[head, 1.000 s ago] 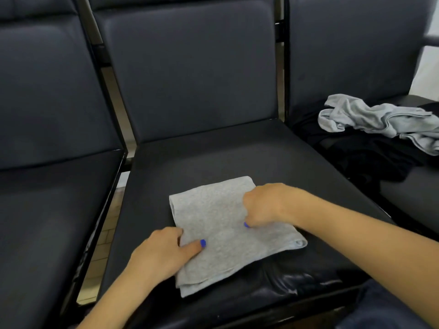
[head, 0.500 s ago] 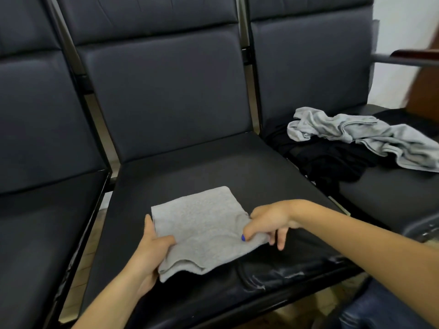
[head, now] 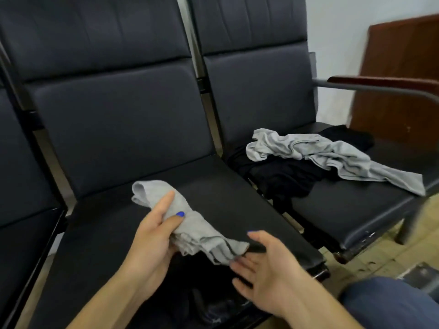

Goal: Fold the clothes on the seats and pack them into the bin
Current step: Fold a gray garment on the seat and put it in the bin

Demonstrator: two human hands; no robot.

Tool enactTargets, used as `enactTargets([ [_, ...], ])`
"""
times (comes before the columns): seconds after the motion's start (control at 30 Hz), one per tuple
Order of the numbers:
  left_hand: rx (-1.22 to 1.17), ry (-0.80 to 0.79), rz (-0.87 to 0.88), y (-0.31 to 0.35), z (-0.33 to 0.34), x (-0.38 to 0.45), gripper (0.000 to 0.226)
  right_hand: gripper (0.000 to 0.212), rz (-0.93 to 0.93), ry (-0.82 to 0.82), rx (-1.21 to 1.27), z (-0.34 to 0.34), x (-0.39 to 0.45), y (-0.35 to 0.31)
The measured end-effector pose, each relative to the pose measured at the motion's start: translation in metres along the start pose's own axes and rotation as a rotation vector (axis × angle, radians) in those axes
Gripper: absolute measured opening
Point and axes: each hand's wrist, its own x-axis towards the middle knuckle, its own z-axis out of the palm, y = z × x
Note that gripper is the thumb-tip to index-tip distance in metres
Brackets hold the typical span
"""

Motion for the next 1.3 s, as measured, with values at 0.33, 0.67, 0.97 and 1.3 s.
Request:
enactTargets([
  [0.33, 0.007, -0.219, 0.294, 0.071, 0.099, -0.02, 0.052, 0.127, -0.145, -0.756, 0.451, 0.019, -0.048, 0.008],
  [0.67, 0.144, -0.425, 0.282, 0.082, 0.138, -0.032, 0.057, 0.102, -0.694, -0.899, 0.534, -0.018, -0.083, -0.087],
  [0.97, 0.391, -0.817, 0.179, -0.007, 0.188, -0.035, 0.08, 0.016, -0.987, -0.194, 0.4, -0.124, -0.125, -0.138],
  [1.3, 1.139, -1.35, 0.025, -0.081, 0.234, -0.043, 0.05, 0.056, -0.832, 0.237, 0.463, -0.315, -0.17, -0.079],
])
